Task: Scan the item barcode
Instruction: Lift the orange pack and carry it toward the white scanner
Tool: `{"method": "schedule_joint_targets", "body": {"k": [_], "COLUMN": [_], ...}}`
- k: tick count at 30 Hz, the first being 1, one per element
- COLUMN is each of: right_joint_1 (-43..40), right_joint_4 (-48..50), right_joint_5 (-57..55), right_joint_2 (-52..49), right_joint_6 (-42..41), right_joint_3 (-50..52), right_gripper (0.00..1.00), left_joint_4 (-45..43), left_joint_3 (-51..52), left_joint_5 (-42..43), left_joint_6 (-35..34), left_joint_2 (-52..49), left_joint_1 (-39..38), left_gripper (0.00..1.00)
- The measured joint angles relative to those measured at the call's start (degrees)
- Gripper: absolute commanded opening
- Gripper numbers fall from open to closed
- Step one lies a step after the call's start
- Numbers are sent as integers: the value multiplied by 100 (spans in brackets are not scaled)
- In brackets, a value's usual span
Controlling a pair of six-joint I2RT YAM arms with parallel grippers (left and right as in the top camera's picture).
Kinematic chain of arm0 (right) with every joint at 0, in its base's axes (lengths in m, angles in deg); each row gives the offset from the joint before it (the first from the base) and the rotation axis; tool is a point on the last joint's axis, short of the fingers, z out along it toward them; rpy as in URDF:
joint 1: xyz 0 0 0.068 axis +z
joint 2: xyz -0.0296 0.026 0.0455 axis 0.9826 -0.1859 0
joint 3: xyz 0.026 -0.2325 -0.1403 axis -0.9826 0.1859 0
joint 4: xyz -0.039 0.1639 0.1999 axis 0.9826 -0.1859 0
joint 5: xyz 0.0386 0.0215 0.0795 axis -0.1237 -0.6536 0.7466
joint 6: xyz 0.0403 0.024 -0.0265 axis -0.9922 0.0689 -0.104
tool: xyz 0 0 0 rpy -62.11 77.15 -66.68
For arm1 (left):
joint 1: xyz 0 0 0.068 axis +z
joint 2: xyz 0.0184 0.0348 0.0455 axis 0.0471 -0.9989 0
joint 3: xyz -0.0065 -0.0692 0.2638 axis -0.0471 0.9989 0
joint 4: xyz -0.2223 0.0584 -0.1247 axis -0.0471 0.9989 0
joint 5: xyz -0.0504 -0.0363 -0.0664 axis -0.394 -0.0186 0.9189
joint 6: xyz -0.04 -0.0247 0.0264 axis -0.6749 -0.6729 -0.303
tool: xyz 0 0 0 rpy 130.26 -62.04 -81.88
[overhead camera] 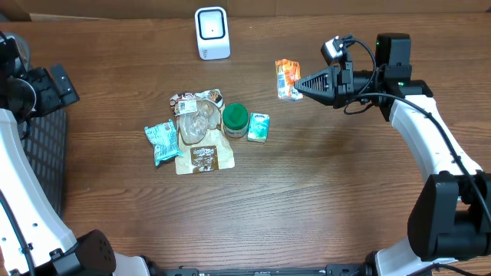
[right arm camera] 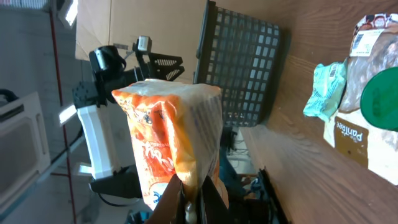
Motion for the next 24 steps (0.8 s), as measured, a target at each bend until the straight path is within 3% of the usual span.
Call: {"method": "schedule_joint_targets", "body": {"k": [8,19,21,24], "right_joint_1": [0,387,597,907], "right_joint_4": [24,188,-26,-1172], "right_joint_5": [-70,-1174,-1504,-2352], "right_joint_2": [0,0,-2,-50], "right_joint_6": [-240,-286,-280,-15], "right_joint_3": [0,-11,-157,-922], "right_gripper": [4,4,4,4], "left_joint_4": [0,0,0,0], "left_joint_3": [0,0,0,0], "left_joint_5": [0,0,0,0], "left_joint_6": [0,0,0,0], "left_joint_2": [0,0,0,0], "left_joint_1": [0,0,0,0], "left_gripper": [100,100,99,100]}}
